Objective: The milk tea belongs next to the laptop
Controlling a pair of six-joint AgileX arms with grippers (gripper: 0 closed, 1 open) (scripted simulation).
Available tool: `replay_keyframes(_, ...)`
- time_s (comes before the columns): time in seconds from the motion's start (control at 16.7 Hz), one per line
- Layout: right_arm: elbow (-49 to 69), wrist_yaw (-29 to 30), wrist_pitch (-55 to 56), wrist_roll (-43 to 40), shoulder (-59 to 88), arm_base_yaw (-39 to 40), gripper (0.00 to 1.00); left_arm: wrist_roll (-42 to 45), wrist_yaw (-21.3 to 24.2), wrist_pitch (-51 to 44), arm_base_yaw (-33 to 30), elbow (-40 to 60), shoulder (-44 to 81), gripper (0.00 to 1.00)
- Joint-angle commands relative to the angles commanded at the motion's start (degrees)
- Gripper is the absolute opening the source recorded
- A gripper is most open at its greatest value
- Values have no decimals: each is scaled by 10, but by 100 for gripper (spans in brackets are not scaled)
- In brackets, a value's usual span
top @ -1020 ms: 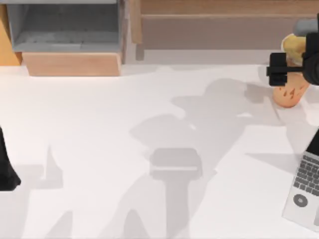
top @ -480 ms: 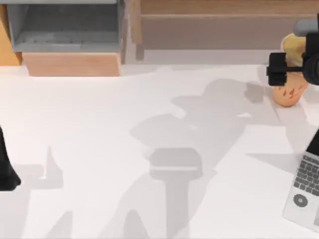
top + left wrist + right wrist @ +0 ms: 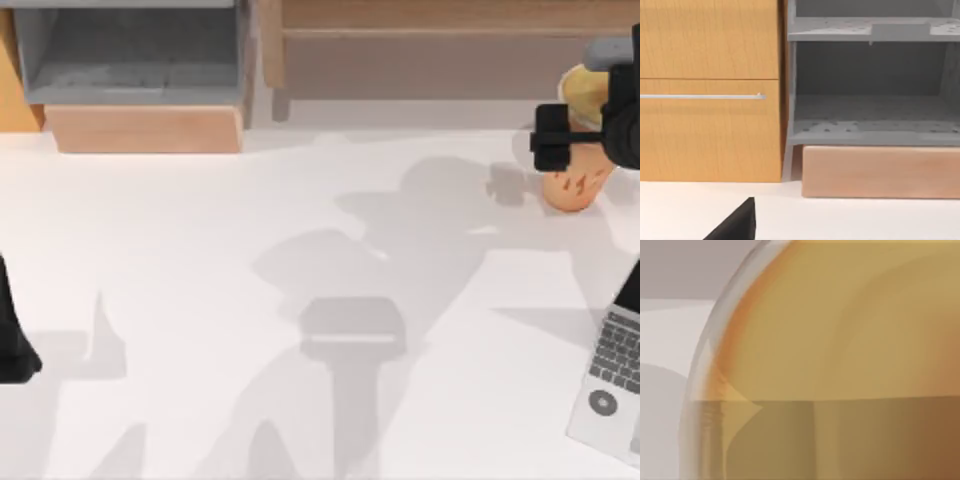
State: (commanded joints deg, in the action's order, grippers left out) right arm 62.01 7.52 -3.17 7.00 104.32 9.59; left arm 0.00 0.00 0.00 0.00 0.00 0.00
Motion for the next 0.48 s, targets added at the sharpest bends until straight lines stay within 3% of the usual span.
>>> replay_keyframes(0.48,10,2,5,-5,-16,15,0,0,0,0,0,0,0,100)
